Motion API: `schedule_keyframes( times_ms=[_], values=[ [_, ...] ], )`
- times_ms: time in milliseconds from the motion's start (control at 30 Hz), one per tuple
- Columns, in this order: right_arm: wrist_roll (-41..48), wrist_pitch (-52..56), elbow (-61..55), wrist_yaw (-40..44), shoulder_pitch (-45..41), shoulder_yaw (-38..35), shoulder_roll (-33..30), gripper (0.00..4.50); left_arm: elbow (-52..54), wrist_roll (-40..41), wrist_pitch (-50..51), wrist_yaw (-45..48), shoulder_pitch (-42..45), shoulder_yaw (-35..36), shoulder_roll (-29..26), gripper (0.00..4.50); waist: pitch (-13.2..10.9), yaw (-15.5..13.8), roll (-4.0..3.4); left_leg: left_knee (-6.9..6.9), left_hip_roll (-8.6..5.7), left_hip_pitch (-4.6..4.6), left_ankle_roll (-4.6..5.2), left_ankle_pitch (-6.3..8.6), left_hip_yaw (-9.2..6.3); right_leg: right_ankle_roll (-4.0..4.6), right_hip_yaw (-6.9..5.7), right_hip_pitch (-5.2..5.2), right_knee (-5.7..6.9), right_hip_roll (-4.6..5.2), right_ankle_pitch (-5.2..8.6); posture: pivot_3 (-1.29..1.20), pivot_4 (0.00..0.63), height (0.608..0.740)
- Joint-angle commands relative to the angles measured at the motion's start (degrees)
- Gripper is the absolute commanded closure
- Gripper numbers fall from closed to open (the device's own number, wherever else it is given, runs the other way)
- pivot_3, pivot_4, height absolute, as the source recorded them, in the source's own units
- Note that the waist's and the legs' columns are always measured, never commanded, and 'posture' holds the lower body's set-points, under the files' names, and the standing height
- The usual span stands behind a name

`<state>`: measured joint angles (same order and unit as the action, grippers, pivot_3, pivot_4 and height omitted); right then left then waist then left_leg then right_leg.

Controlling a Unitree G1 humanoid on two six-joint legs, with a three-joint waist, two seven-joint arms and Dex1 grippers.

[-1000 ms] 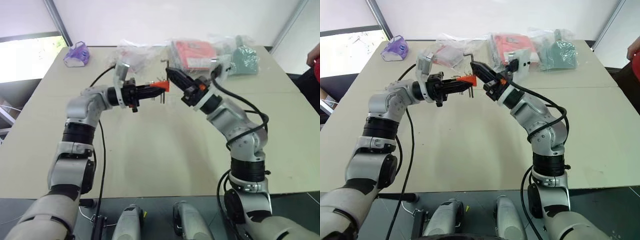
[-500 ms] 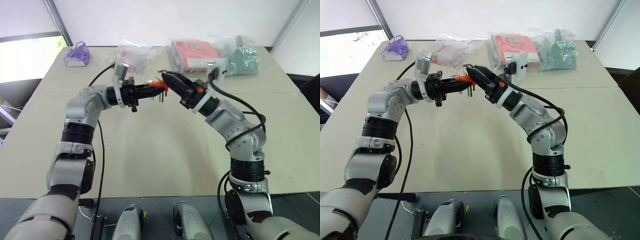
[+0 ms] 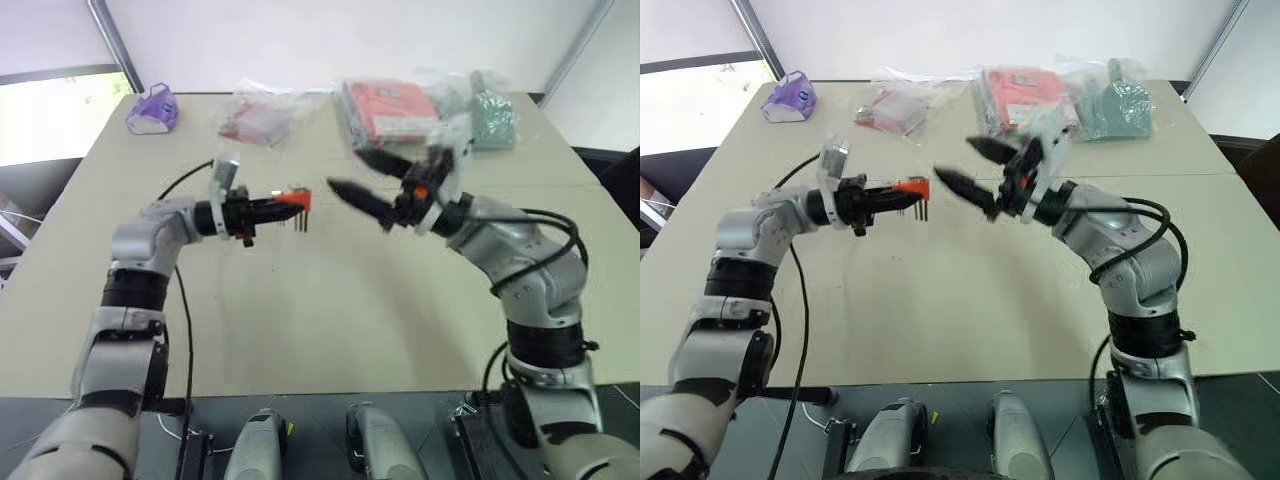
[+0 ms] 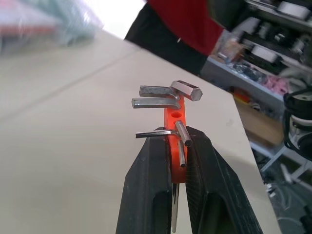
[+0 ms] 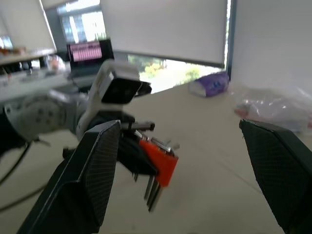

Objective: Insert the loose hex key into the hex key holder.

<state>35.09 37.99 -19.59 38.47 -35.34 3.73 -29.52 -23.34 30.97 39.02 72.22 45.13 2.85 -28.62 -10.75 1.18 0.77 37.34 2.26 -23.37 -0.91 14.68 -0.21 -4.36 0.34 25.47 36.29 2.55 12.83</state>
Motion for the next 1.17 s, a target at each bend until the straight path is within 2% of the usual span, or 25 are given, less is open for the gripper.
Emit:
schedule_keyframes(
  times_ms=[33,133,233,333,467,533,567,767,900,1033,1167],
  values=[
    [-5.97,-4.22,-3.17,5.87,0.8,5.68,-4.21,0.47,2.83,3.02,6.43,-3.81,-2.56,3.62,-1.64,4.5,-0.01,-0.04,0.01,0.03,0.0,0.0,0.0,0.0,-0.02,0.0,-0.01,0.0,0.03,0.0,0.0,0.0,0.15,0.74],
    [-9.72,-6.78,-2.71,8.96,1.29,9.1,-6.36,0.47,1.95,3.42,10.0,-6.84,-5.21,4.9,-2.28,4.5,-0.01,-0.2,0.02,0.12,0.0,0.0,0.0,0.0,-0.02,0.0,-0.01,-0.02,0.03,0.0,0.0,0.0,0.15,0.74],
    [-11.01,-8.04,-1.62,9.72,1.61,10.02,-5.31,0.47,-0.91,2.89,11.93,-8.65,-6.88,5.41,-2.88,4.5,-0.01,-0.3,0.02,0.25,0.0,0.0,0.0,0.0,-0.02,0.0,-0.01,-0.08,0.03,0.0,0.0,0.0,0.15,0.74],
    [-12.37,-8.99,-0.43,9.95,1.48,10.74,-3.86,0.47,-7.25,1.91,10.97,-12.69,-6.11,7.11,-1.58,4.5,-0.01,-0.4,0.03,0.39,0.0,0.0,0.0,0.0,-0.02,0.0,-0.01,-0.14,0.04,0.0,0.0,0.0,0.15,0.74],
    [-13.6,-9.53,0.43,10.09,1.3,10.94,-2.44,0.47,-13.93,-0.78,7.85,-14.04,-4.97,5.98,-0.87,4.5,0.0,-0.59,0.05,0.53,-0.01,-0.02,0.0,0.0,-0.02,0.0,-0.02,-0.19,0.05,0.02,-0.01,0.0,0.15,0.74],
    [-14.08,-9.63,0.49,10.22,1.46,10.88,-2.18,0.44,-16.07,-2.36,5.73,-13.89,-4.72,5.01,-0.86,3.57,0.02,-0.58,0.07,0.58,-0.02,-0.03,0.0,0.0,-0.02,0.0,-0.03,-0.24,0.05,0.06,-0.01,0.0,0.15,0.74],
    [-14.33,-9.66,0.56,10.26,1.54,10.82,-2.12,0.44,-17.24,-2.54,5.29,-13.73,-4.35,5.26,-0.82,3.28,0.02,-0.54,0.07,0.59,-0.02,-0.03,0.0,0.0,-0.02,0.01,-0.02,-0.25,0.04,0.06,-0.01,0.0,0.15,0.74],
    [-15.07,-9.35,0.16,10.5,2.29,10.3,-2.22,0.44,-20.48,-7.39,-3.66,-14.49,-4.56,3.88,-2.15,0.28,0.04,-0.46,0.06,0.59,-0.01,0.28,-0.01,0.0,-0.02,0.08,-0.02,-0.52,0.1,0.04,-0.02,0.0,0.15,0.74],
    [-15.72,-9.33,-0.46,10.68,3.44,10.02,-3.23,0.44,-21.87,-13.33,-14.73,-17.29,-6.16,2.15,-5.63,0.28,0.06,0.27,0.09,0.48,0.05,1.02,-0.01,0.01,0.02,0.33,-0.01,-1.13,0.03,0.01,0.12,0.0,0.15,0.74],
    [-16.6,-9.43,-0.83,11.41,5.12,9.09,-5.53,0.44,-15.48,-18.43,-24.94,-18.47,-10.29,0.93,-10.59,0.28,0.06,1.09,0.09,0.2,0.1,1.03,-0.02,0.01,0.1,0.31,0.03,-0.99,0.03,0.0,0.09,0.0,0.15,0.74],
    [-17.93,-10.29,0.08,9.14,6.67,6.8,-6.18,0.44,-4.49,-16.77,-26.24,-21.47,-15.09,4.24,-11.23,0.28,0.06,1.01,0.09,-0.11,0.1,0.97,-0.02,0.01,0.16,0.16,0.07,-0.8,0.01,0.01,0.01,0.0,0.15,0.74]
  ],
)
